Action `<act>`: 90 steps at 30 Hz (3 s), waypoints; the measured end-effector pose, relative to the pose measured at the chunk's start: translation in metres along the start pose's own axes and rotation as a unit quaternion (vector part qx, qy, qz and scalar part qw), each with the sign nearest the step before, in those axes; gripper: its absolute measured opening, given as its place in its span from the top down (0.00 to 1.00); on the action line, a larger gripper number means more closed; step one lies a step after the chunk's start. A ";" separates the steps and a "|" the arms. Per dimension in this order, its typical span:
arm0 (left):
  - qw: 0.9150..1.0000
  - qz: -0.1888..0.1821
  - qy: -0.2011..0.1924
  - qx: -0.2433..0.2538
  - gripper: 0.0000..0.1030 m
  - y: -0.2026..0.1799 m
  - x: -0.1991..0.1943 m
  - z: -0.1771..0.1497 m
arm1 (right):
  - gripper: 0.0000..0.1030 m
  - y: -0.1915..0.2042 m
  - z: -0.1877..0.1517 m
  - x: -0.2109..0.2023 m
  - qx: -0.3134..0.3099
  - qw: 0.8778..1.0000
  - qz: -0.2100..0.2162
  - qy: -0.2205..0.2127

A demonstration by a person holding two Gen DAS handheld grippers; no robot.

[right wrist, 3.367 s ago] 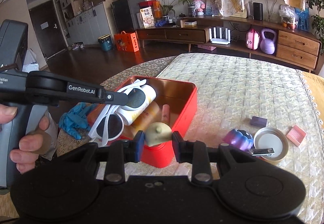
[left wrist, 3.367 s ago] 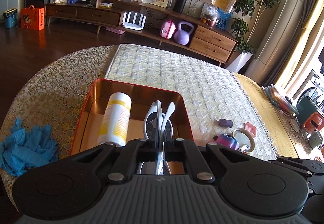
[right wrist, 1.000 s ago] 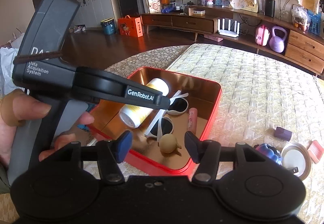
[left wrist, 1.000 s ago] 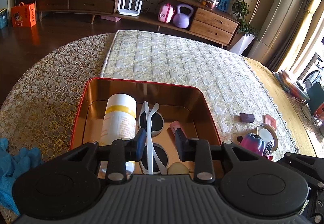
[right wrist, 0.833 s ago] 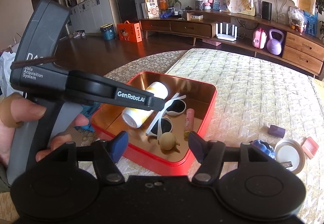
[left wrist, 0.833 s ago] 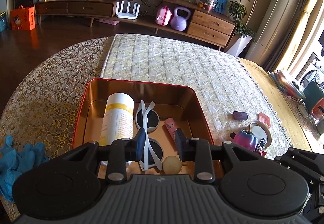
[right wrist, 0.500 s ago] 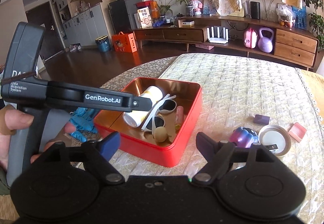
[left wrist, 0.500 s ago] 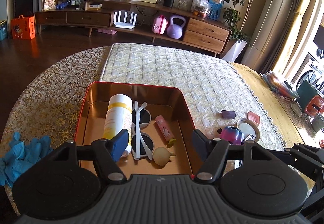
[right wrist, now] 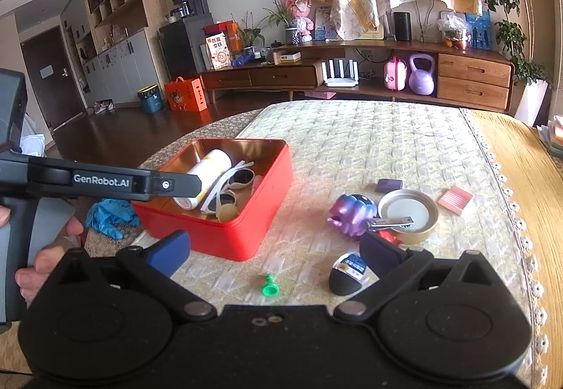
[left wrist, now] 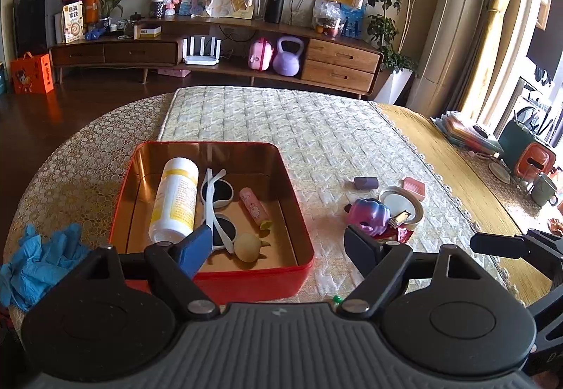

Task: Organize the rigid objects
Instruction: 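Move the left tool toward the green pushpin while the right tool approaches the black bottle, then grasp the green pushpin with the left tool while the right tool grasps the black blue-labelled bottle, then carry the pushpin with the left tool while the right tool carries the black bottle over the tin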

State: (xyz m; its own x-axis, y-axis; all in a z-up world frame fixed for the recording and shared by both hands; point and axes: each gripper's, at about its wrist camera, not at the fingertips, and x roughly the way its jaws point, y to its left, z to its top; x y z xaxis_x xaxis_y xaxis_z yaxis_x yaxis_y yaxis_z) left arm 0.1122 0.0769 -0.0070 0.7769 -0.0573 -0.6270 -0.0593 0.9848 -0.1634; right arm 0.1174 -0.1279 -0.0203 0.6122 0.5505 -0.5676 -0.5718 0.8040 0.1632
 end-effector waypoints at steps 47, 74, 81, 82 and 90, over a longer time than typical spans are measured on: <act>0.996 -0.022 0.035 0.084 0.54 -0.070 0.076 -0.085 | 0.32 -0.054 -0.028 0.081 0.044 0.993 -0.043 0.102; 0.996 -0.024 0.036 0.084 0.86 -0.062 0.072 -0.082 | 0.59 -0.050 -0.028 0.067 0.040 0.993 -0.064 0.087; 0.996 -0.030 0.025 0.077 0.86 -0.062 0.055 -0.077 | 0.59 -0.047 -0.024 0.049 0.042 0.995 -0.057 0.077; 0.996 -0.032 0.022 0.077 0.86 -0.062 0.052 -0.076 | 0.59 -0.046 -0.023 0.046 0.040 0.995 -0.056 0.074; 0.997 -0.033 0.004 0.066 0.86 -0.058 0.028 -0.064 | 0.59 -0.037 -0.011 0.025 0.040 0.997 -0.037 0.061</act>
State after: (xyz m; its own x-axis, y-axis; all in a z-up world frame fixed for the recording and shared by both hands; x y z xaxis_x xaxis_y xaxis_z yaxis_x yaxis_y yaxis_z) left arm 0.0975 0.0077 -0.0643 0.7712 -0.1244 -0.6244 0.0760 0.9917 -0.1037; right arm 0.1482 -0.1462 -0.0497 0.5772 0.4612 -0.6739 -0.4794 0.8594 0.1775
